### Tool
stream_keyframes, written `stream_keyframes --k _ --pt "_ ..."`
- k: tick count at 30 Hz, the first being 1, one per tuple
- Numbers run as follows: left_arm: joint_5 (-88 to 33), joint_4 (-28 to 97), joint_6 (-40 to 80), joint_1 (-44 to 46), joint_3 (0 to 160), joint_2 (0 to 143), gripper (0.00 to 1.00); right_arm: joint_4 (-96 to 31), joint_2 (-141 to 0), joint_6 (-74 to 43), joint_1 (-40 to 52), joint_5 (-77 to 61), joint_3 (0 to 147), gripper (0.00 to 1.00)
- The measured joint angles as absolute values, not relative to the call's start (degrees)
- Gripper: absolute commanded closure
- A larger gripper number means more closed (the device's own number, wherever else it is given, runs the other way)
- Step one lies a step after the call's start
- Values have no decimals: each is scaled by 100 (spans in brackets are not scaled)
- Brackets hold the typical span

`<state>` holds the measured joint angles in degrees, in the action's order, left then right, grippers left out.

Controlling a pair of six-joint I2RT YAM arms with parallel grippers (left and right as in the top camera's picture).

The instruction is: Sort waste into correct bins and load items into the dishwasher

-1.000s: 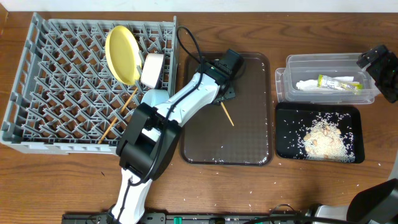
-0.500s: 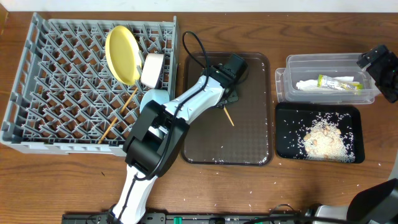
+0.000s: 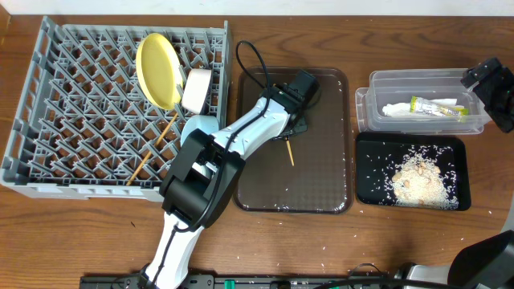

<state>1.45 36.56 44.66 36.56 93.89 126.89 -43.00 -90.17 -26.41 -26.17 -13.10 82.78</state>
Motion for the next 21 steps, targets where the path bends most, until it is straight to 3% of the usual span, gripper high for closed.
stream_keyframes --k 7,13,21 --pt "-228 3957 3553 3642 9406 12567 93 -4303 -9017 -2641 -2617 -1310 8278 1" --pt "-196 4670 2578 3476 9408 11408 93 -4303 -9017 -2641 -2617 -1313 8278 1" --pt "1374 6114 1514 2902 9629 9404 92 -4300 -9017 -2641 -2617 -1310 8278 1"
